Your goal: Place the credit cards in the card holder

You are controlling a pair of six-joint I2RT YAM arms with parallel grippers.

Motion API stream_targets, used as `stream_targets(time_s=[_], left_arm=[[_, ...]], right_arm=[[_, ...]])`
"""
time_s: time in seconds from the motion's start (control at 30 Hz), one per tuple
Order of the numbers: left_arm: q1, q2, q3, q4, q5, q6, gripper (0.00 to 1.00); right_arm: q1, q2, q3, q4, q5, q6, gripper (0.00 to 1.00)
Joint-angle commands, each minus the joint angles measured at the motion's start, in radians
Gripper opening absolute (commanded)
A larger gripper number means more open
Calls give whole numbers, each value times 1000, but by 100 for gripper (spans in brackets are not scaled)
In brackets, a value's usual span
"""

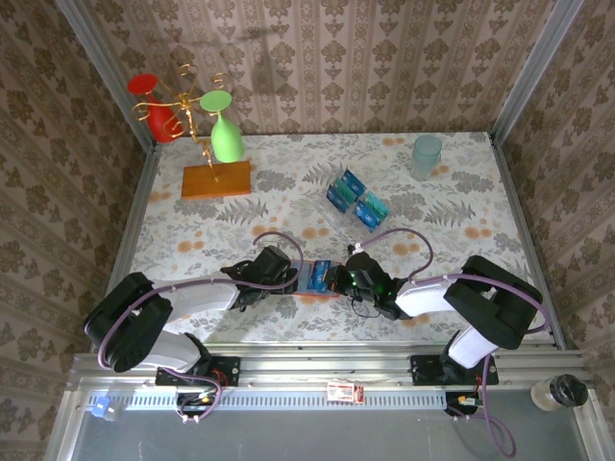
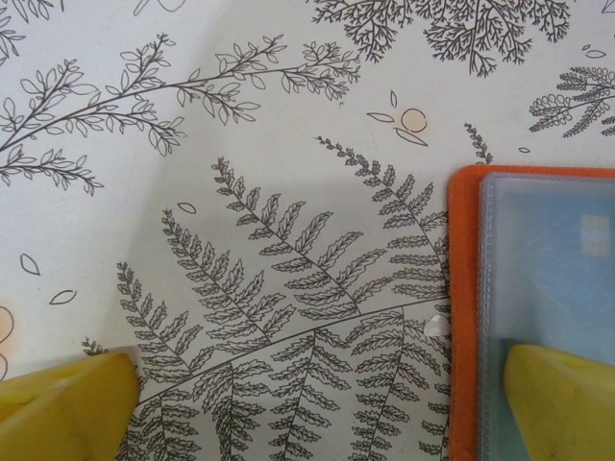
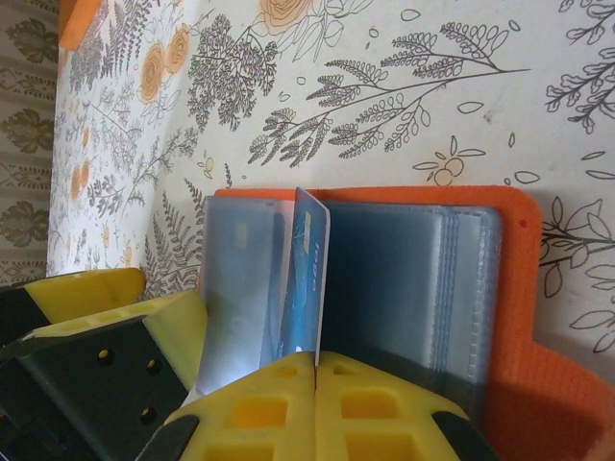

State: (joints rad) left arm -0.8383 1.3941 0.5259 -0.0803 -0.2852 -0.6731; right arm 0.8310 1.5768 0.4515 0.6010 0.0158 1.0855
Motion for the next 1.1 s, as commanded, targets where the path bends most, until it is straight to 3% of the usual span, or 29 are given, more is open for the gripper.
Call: stream_targets(time_s=[0.0, 1.07], left_arm=[[-4, 22, -40, -79, 14, -19, 100], [-4, 17, -46, -73, 17, -23, 100]], right_arm=[[7, 23, -4, -38, 44, 4, 0], [28, 68, -1, -8, 7, 8, 0]])
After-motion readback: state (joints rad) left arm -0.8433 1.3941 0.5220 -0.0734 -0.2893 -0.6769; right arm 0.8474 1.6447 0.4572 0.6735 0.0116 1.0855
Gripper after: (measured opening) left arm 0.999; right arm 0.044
